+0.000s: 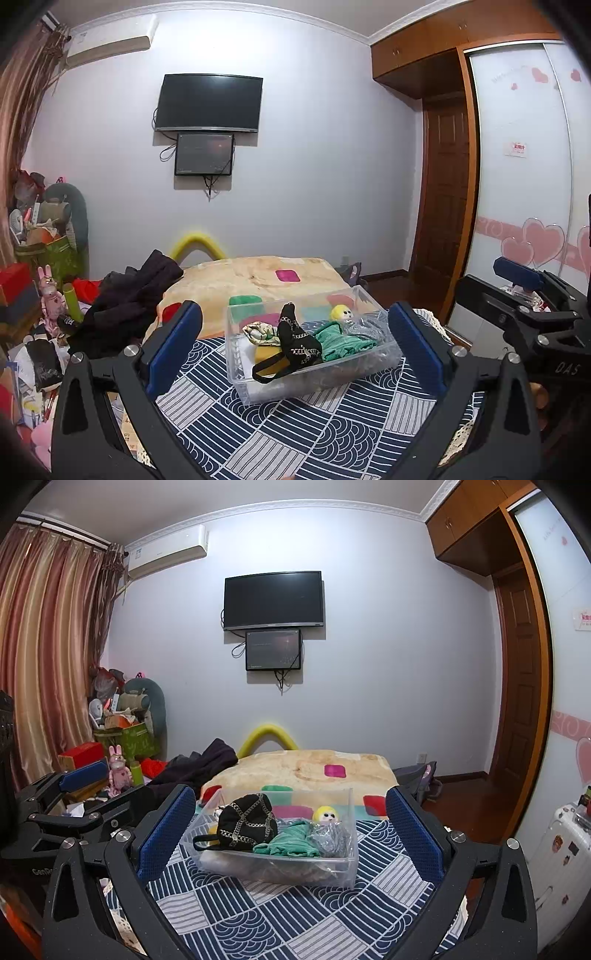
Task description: Organize soft objects
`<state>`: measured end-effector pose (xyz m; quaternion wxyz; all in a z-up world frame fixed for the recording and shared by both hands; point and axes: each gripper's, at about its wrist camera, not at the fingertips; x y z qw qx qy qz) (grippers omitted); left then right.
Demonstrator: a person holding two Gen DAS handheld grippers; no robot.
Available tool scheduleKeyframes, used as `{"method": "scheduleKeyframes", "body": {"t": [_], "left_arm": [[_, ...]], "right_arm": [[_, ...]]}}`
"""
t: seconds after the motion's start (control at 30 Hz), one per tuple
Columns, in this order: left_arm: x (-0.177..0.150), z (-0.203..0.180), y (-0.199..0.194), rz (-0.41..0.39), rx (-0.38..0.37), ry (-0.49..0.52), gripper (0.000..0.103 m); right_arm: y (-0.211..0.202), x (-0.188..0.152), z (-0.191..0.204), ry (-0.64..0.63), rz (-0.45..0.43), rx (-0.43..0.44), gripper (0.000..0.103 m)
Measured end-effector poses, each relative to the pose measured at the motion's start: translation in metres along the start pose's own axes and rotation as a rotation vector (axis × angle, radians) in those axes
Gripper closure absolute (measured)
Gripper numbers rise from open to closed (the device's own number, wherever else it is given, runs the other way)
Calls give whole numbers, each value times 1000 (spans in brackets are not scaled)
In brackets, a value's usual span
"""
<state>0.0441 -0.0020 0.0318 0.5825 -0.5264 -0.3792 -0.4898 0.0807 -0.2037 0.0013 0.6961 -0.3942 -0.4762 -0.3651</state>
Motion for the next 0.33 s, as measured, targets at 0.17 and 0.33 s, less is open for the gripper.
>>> {"method": "scheduleKeyframes", "body": {"t": [0.17, 0.33], "left_arm": [[0, 0, -1, 0, -11, 0, 1], [-1, 2, -1, 3, -22, -12, 1]], "right_arm": [[0, 0, 0, 4, 2, 2, 0], [1, 0, -1, 7, 5, 0, 0]]}}
Point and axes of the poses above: each gripper's, at about its wrist camera, not at the fingertips, and y roughly the way its jaws point, z to its left, x to its top, and after that the axes turned 13 degrees about y, right-handed
